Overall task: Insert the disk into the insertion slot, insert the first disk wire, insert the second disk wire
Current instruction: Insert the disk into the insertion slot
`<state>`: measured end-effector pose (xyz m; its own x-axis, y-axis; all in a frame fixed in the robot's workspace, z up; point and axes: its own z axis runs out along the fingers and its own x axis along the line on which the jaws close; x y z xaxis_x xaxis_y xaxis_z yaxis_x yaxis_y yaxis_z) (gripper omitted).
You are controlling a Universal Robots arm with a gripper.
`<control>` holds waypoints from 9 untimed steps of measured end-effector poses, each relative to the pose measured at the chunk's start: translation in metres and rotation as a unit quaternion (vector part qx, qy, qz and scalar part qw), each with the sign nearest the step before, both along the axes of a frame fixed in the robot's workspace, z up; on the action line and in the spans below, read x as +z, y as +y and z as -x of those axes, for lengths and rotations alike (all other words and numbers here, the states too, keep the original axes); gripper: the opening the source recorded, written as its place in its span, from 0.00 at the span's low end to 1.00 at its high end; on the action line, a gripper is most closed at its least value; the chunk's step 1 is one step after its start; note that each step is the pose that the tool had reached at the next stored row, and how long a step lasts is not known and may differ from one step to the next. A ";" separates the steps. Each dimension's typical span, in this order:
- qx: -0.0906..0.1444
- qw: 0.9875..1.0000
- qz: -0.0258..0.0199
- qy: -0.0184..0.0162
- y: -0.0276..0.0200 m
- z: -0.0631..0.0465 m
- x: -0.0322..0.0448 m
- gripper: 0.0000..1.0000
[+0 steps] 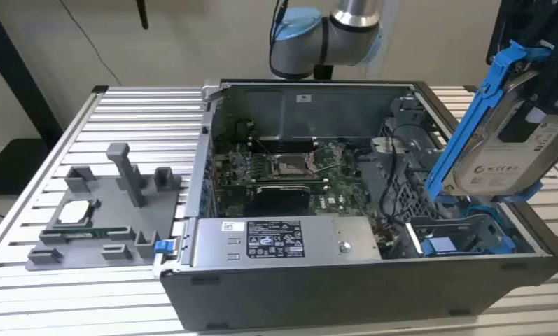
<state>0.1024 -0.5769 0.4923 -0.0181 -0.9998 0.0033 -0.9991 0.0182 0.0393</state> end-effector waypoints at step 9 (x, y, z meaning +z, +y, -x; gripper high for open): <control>0.000 1.000 -0.001 0.000 0.0000 0.000 0.0002 0.00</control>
<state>0.1024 -0.5769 0.4925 -0.0181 -0.9998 0.0007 -0.9991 0.0181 0.0393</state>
